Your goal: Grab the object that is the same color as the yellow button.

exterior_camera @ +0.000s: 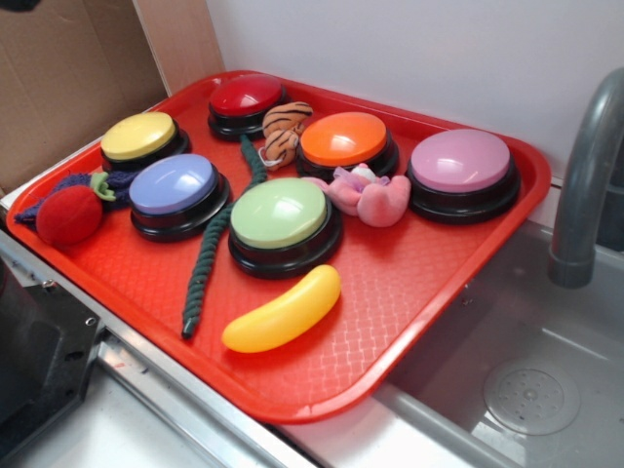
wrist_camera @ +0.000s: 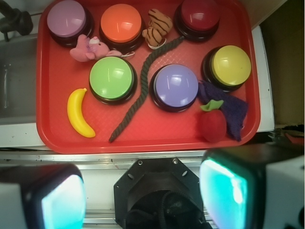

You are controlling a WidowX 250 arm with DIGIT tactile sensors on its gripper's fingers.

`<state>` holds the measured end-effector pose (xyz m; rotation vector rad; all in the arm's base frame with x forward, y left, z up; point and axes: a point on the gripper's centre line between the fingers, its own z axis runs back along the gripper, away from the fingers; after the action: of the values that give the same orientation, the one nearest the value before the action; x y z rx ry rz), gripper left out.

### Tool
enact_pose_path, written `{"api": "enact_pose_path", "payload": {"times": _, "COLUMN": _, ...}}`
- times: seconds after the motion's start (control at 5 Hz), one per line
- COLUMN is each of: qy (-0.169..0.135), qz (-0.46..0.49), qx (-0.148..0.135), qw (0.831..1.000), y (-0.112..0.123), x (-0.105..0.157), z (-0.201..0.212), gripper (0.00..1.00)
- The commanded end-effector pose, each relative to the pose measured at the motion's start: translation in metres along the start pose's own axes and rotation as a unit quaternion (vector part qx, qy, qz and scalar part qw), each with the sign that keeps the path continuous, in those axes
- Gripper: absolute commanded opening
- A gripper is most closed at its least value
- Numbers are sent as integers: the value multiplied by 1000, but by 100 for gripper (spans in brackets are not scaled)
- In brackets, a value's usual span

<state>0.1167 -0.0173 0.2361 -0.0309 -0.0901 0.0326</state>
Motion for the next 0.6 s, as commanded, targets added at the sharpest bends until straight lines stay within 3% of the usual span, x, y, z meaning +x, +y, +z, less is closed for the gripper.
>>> {"api": "enact_pose_path", "payload": {"times": 0.0, "qy": 0, "qz": 0, "qx": 0, "qw": 1000, "y": 0, "x": 0, "z": 0, "gripper": 100}}
{"api": "enact_pose_path", "payload": {"times": 0.4, "qy": -36, "qz": -35, "qx": -44, "qw": 998, "y": -54, "x": 22, "z": -53, "gripper": 100}}
